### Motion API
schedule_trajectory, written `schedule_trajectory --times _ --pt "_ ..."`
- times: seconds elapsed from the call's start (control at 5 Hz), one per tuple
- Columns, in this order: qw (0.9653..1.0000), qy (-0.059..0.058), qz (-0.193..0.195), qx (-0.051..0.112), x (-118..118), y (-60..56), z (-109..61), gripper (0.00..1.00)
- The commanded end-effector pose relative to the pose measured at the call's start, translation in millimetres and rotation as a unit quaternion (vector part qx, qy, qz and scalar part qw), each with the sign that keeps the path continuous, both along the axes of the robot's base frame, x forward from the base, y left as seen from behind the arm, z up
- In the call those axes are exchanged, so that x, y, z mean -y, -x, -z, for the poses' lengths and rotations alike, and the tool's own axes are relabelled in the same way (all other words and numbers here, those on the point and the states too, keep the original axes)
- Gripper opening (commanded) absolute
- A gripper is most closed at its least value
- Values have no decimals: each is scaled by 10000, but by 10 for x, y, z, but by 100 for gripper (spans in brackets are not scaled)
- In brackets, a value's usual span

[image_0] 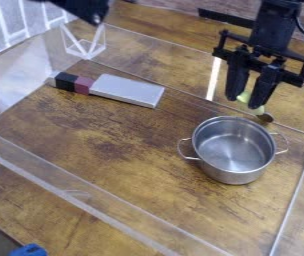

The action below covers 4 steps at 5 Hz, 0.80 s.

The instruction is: Move the toy knife to the right side of the table

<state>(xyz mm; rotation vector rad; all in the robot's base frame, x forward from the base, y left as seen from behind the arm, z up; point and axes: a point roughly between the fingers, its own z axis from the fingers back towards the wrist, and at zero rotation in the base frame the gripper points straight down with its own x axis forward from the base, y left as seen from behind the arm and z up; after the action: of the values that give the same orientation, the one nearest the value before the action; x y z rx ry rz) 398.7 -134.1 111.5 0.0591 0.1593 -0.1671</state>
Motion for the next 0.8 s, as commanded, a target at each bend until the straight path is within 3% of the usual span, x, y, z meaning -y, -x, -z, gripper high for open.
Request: schedule_trajectory --times 0.0,0.2,0.6 --pt "9992 -32 266 312 -40 -72 -82 0" --pt "9990 -143 331 260 -16 -62 2 0" --pt "9990 -301 271 207 -16 8 362 0"
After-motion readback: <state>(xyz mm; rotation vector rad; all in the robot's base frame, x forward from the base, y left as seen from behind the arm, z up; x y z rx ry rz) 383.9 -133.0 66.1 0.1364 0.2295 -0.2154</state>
